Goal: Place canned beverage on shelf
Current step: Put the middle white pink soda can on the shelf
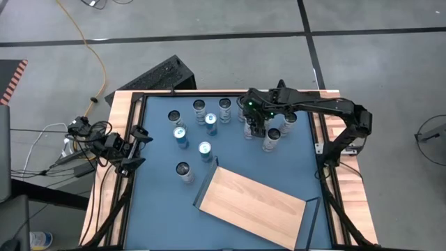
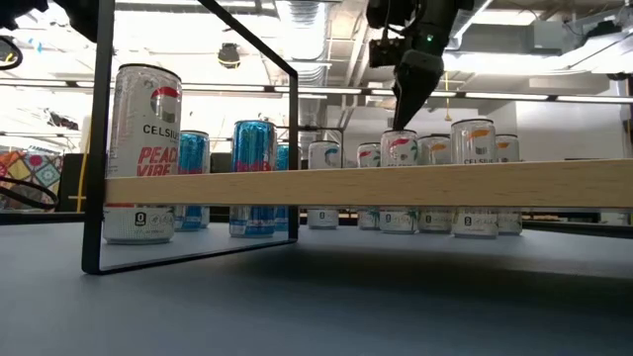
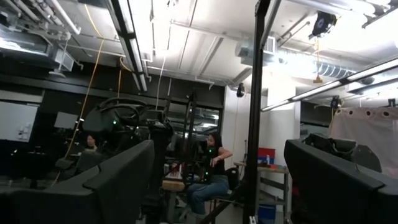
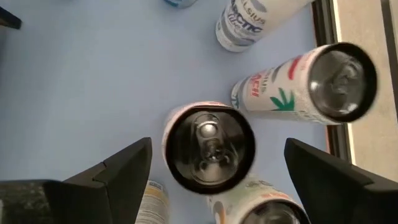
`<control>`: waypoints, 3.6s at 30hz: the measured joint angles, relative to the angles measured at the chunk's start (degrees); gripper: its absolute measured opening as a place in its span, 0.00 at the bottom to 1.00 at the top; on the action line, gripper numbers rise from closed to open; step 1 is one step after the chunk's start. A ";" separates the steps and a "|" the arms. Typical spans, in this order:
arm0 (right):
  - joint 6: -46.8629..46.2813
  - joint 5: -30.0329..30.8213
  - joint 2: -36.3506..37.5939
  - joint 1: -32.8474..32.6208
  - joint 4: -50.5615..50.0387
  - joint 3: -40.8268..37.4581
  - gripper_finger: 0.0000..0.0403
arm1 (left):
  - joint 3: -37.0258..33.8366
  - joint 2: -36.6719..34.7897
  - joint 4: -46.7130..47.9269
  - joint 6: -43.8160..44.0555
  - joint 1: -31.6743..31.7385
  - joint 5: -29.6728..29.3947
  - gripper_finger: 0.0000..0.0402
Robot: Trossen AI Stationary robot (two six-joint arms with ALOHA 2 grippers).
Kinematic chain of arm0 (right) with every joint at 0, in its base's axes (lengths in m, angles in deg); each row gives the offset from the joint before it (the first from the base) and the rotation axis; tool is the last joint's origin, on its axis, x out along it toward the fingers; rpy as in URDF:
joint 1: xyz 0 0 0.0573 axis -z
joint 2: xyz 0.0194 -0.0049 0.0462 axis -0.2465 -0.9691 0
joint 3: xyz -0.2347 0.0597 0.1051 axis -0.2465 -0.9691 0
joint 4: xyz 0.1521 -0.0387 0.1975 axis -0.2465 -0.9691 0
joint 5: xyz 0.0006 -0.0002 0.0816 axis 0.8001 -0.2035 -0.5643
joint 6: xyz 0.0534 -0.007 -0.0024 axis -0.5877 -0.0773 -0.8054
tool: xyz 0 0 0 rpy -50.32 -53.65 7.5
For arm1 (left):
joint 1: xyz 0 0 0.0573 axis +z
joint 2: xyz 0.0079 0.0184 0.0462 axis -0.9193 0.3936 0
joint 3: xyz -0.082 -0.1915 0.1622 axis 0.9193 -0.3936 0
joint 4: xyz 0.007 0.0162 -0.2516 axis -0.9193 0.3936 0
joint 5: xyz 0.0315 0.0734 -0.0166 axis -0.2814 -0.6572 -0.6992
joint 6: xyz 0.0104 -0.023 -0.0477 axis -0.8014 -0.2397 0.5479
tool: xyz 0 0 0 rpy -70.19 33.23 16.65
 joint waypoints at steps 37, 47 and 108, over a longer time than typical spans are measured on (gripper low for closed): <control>-3.02 2.15 -6.23 -0.61 -2.65 1.04 0.57 | 0.00 0.00 0.04 0.46 0.00 0.39 0.87; -12.64 6.44 -6.14 -5.46 -10.88 14.71 0.57 | 0.00 0.00 -0.18 0.61 0.02 0.34 0.87; -34.49 3.59 -29.81 -30.41 -31.79 49.13 0.58 | -0.02 -0.02 2.33 3.25 0.02 -0.09 0.87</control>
